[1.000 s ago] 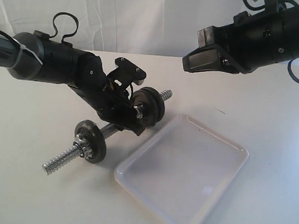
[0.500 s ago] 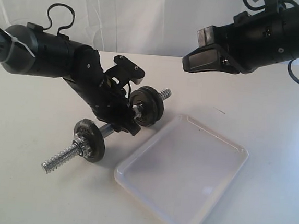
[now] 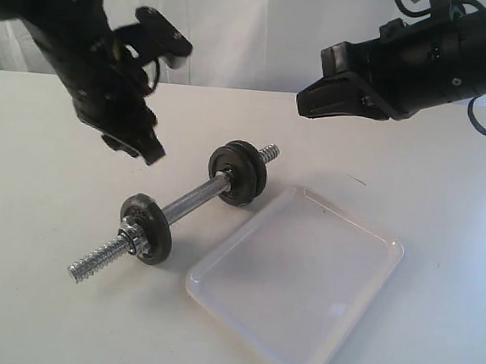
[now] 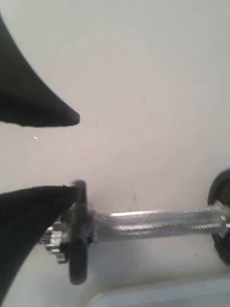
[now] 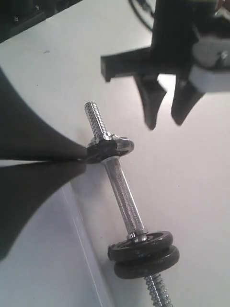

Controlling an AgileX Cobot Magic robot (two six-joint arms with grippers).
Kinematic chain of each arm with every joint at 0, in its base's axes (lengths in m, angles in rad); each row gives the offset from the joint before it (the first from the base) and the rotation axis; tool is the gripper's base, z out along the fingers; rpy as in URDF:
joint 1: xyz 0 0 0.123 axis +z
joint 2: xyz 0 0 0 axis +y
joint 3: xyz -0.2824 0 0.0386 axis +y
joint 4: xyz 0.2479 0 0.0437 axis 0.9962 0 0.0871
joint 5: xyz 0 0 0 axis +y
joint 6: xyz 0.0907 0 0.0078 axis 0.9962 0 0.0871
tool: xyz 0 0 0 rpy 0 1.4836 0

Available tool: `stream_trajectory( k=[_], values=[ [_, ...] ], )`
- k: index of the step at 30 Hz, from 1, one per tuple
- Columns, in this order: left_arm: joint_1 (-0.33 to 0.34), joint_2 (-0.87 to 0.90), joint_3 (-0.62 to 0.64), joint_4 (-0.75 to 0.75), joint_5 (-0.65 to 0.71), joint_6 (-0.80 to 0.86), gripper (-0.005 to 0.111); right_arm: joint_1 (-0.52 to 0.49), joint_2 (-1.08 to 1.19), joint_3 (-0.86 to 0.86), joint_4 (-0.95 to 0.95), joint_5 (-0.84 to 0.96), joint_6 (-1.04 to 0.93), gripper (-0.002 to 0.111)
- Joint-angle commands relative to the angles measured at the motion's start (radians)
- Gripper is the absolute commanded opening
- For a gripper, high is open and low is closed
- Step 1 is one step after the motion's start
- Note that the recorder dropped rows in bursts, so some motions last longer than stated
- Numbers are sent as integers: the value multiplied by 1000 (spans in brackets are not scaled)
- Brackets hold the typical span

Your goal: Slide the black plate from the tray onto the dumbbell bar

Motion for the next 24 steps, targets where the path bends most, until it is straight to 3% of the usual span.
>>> stream_trajectory(
  k=[1, 3, 12, 24],
  values=[
    [27, -136, -10, 61, 150, -118, 17, 5, -9, 3, -6, -13, 2, 0],
    [48, -208, -10, 71, 183, -185, 0, 5, -9, 3, -8, -23, 2, 0],
    [119, -565, -10, 123, 281, -281, 0, 5, -9, 3, -93, -122, 2, 0],
    [120, -740, -10, 92, 291, -307, 0, 5, -9, 3, -93, -170, 2, 0]
  ],
)
